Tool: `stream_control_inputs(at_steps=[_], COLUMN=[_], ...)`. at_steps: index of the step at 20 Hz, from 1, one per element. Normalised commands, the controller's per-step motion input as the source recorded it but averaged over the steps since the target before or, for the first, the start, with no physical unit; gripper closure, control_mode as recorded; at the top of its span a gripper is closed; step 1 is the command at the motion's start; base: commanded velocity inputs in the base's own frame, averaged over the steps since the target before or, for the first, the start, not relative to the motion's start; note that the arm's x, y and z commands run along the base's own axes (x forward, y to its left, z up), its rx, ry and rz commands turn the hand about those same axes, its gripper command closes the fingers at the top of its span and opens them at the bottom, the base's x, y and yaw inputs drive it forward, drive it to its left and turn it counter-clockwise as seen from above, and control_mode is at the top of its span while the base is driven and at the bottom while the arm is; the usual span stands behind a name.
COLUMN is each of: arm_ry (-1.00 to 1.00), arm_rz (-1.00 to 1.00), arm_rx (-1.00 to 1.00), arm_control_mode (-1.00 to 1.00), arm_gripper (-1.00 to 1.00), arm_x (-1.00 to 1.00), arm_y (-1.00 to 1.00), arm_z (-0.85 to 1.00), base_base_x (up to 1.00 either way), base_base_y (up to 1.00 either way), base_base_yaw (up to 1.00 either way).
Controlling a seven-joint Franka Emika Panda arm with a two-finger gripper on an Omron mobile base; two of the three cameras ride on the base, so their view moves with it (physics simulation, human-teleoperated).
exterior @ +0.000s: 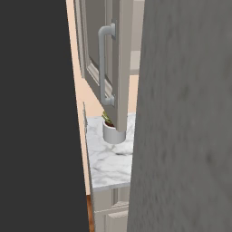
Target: Pick the ketchup and shaker from the counter and place them in the cabinet.
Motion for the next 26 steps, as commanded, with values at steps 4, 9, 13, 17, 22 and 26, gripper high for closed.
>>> stream_control_inputs(at_steps=[4,9,13,17,22,26], arm_ry=[0.00,0.01,0.03,0.06,0.08,0.06], arm_rz=[0.00,0.00,0.00,-0.01,-0.01,0.00], arm_rx=[0.00,0.00,0.00,0.00,0.00,0.00], arm_control_mode=[-1.00,-1.00,-1.00,-1.00,-1.00,-1.00], arm_gripper=[1.00,1.00,1.00,1.00,1.00,1.00], arm_x=[0.20,0.26,0.33,0.30,0.28,0.23], arm_y=[0.00,0.00,0.00,0.00,0.00,-0.01], arm_z=[-0.03,-0.03,-0.06,-0.16,-0.21,-0.22], base_base_x=[0.00,0.00,0.00,0.00,0.00,0.00], base_base_y=[0.00,0.00,0.00,0.00,0.00,0.00], base_base_yaw=[0.00,0.00,0.00,0.00,0.00,0.00])
